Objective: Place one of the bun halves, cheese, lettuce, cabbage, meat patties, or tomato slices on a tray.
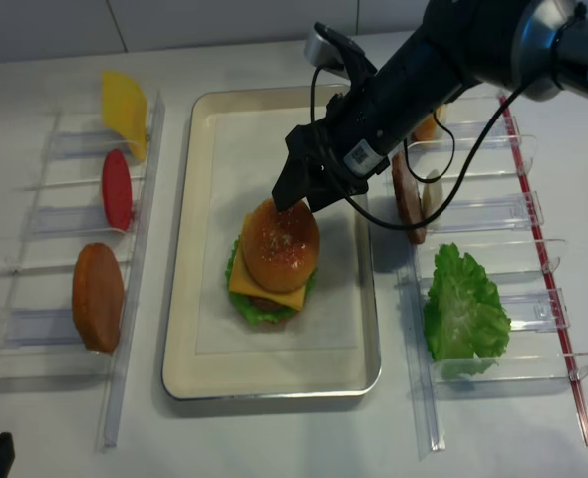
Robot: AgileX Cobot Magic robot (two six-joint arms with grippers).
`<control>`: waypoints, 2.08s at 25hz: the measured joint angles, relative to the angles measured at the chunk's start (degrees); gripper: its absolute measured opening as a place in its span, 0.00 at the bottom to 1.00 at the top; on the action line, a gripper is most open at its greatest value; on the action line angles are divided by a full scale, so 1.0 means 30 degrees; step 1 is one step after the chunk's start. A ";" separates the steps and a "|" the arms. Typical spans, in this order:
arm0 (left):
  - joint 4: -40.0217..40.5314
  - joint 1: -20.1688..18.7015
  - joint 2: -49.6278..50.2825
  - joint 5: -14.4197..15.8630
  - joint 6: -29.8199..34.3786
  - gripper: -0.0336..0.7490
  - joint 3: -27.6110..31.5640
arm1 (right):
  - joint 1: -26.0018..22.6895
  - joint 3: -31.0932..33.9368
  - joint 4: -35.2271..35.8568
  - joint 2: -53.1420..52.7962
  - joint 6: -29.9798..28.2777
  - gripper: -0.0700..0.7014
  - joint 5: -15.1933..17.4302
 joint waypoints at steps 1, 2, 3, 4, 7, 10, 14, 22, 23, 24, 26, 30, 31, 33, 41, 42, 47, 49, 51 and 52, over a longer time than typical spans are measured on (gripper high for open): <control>0.0000 0.0000 0.0000 0.0000 0.0000 0.50 0.0000 | 0.0000 0.0000 0.0000 0.0000 0.0000 0.71 0.0044; 0.0000 0.0000 0.0000 0.0000 0.0000 0.50 0.0000 | 0.0000 0.0000 0.0000 0.0000 0.0000 0.71 0.0053; 0.0000 0.0000 0.0000 0.0000 0.0000 0.50 0.0000 | 0.0000 0.0000 0.0035 0.0000 0.0000 0.71 0.0085; 0.0000 0.0000 0.0000 0.0000 0.0000 0.50 0.0000 | 0.0000 0.0000 0.0071 0.0000 0.0000 0.71 0.0085; 0.0000 0.0000 0.0000 0.0000 0.0000 0.50 0.0000 | 0.0000 0.0000 0.0192 0.0000 0.0000 0.71 0.0116; 0.0000 0.0000 0.0000 0.0000 0.0000 0.50 0.0000 | 0.0000 0.0000 0.0467 0.0000 0.0000 0.71 0.0123; 0.0000 0.0000 0.0000 0.0000 0.0000 0.50 0.0000 | 0.0000 0.0000 0.0777 0.0000 0.0000 0.71 0.0195; 0.0000 0.0000 0.0000 0.0000 0.0000 0.50 0.0000 | 0.0000 0.0000 0.1138 0.0000 0.0046 0.71 0.0667; 0.0000 0.0000 0.0000 0.0000 0.0000 0.50 0.0000 | 0.0000 0.0000 0.1262 0.0000 0.0046 0.71 0.0756; 0.0000 0.0000 0.0000 0.0000 0.0000 0.50 0.0000 | 0.0000 0.0000 0.1370 0.0000 0.0055 0.71 0.0796; 0.0000 0.0000 0.0000 0.0000 0.0000 0.50 0.0000 | 0.0000 0.0000 0.1469 0.0000 0.0086 0.71 0.0873; 0.0000 0.0000 0.0000 0.0000 0.0000 0.50 0.0000 | 0.0000 0.0000 0.1566 0.0000 0.0086 0.71 0.0951; 0.0000 0.0000 0.0000 0.0000 0.0000 0.50 0.0000 | 0.0000 0.0000 0.1566 0.0000 0.0086 0.71 0.0951; 0.0000 0.0000 0.0000 0.0000 0.0000 0.50 0.0000 | 0.0160 0.0000 0.1566 0.0000 0.0086 0.71 0.0951; 0.0000 0.0000 0.0000 0.0000 0.0000 0.50 0.0000 | 0.0509 -0.0125 0.1596 0.0000 0.0086 0.71 0.0952; 0.0000 0.0000 0.0000 0.0000 0.0000 0.50 0.0000 | 0.0509 -0.0125 0.1555 0.0000 0.0086 0.71 0.0952; 0.0000 0.0000 0.0000 0.0000 0.0000 0.50 0.0000 | 0.0509 -0.0207 0.0425 0.0000 0.0086 0.71 0.0990; 0.0000 0.0000 0.0000 0.0000 0.0000 0.50 0.0000 | 0.0509 -0.0458 -0.0432 0.0016 0.0387 0.71 0.1118; 0.0000 0.0000 0.0000 0.0000 0.0000 0.50 0.0000 | 0.0429 -0.0967 -0.0987 0.0016 0.0736 0.71 0.1544; 0.0000 0.0000 0.0000 0.0000 0.0000 0.50 0.0000 | 0.0338 -0.1343 -0.1145 0.0016 0.0928 0.71 0.1727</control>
